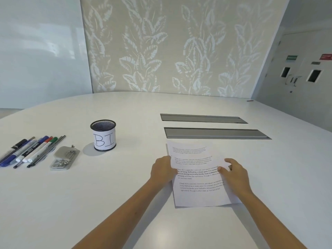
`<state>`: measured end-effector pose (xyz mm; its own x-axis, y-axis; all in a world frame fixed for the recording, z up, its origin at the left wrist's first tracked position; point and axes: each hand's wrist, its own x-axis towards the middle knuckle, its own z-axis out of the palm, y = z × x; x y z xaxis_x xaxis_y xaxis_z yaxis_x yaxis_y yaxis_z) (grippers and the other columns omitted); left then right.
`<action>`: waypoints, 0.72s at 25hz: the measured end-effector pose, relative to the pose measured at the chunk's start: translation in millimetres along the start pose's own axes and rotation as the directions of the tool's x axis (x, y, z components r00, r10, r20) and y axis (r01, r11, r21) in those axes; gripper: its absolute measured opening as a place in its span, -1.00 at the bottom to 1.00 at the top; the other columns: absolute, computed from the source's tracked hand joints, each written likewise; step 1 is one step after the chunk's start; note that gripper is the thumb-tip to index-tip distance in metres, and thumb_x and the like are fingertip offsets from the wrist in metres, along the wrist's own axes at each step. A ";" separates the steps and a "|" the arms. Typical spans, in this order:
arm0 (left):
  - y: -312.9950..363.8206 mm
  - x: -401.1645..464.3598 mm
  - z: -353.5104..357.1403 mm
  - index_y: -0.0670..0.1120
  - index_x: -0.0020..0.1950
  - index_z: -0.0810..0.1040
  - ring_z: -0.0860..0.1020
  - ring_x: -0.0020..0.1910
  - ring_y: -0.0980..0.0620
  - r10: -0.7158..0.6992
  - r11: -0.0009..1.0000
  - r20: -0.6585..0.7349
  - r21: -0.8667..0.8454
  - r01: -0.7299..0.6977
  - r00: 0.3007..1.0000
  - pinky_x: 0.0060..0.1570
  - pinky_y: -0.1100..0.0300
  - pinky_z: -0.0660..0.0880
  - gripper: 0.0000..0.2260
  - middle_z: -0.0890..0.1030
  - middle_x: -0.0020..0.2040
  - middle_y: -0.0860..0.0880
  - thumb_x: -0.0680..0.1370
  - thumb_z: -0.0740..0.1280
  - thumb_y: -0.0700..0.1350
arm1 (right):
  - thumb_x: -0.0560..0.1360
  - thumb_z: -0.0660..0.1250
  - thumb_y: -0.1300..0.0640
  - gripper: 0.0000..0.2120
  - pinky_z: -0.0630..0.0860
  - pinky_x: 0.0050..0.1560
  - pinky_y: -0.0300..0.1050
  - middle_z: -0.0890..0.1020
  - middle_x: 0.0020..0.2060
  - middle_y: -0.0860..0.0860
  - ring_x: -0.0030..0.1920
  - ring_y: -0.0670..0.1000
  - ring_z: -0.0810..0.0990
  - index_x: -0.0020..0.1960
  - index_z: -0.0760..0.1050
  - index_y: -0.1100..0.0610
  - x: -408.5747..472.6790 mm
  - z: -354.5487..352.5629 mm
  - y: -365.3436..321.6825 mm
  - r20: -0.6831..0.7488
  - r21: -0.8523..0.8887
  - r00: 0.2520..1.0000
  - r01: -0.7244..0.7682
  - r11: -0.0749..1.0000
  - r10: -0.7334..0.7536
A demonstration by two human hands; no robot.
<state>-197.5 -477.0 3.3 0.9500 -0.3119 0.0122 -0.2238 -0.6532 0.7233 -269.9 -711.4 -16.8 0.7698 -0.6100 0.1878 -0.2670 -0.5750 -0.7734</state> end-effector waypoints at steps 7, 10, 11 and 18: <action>-15.5 17.5 22.3 -0.03 0.05 0.57 0.28 0.35 -0.10 0.096 0.905 -0.053 0.421 -0.065 0.994 0.18 -0.07 0.26 -0.74 0.37 0.39 0.03 0.53 0.21 0.09 | 0.54 0.27 0.02 -0.74 0.40 -0.04 -0.01 0.54 0.02 0.16 0.11 0.24 0.48 0.13 0.52 0.16 13.6 3.6 10.8 0.047 -0.347 0.994 0.105 0.932 -0.095; -29.3 21.4 27.5 0.03 0.17 0.51 0.20 0.48 0.01 0.148 0.900 -0.017 0.416 -0.128 0.989 0.24 -0.08 0.16 -0.67 0.30 0.48 0.17 0.56 0.11 0.14 | 0.57 0.21 -0.04 -0.75 0.33 0.11 0.03 0.48 0.06 0.11 0.16 0.22 0.39 0.11 0.54 0.05 15.3 4.9 14.8 0.045 -0.457 0.994 0.109 0.883 -0.100; -32.2 22.1 28.8 0.02 0.18 0.49 0.19 0.49 0.02 0.160 0.896 -0.014 0.421 -0.139 0.987 0.24 -0.07 0.15 -0.66 0.31 0.48 0.18 0.56 0.09 0.15 | 0.58 0.18 -0.05 -0.76 0.29 0.12 0.01 0.46 0.09 0.08 0.17 0.18 0.36 0.13 0.55 -0.02 15.2 5.2 15.0 0.053 -0.480 0.993 0.116 0.870 -0.103; -35.1 27.4 29.6 0.06 0.21 0.45 0.18 0.51 0.05 0.176 0.885 -0.010 0.440 -0.154 0.984 0.28 -0.06 0.13 -0.67 0.26 0.51 0.20 0.58 0.06 0.14 | 0.62 0.07 -0.07 -0.71 0.24 0.20 0.05 0.43 0.23 0.00 0.24 0.14 0.34 0.20 0.51 -0.15 20.0 2.2 16.7 0.156 -0.544 0.981 0.182 0.819 -0.114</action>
<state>-170.1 -483.0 -42.1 0.8978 -0.4154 0.1466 -0.4402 -0.8335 0.3341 -257.7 -732.1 -27.3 0.8761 -0.4479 0.1783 -0.3940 -0.8784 -0.2705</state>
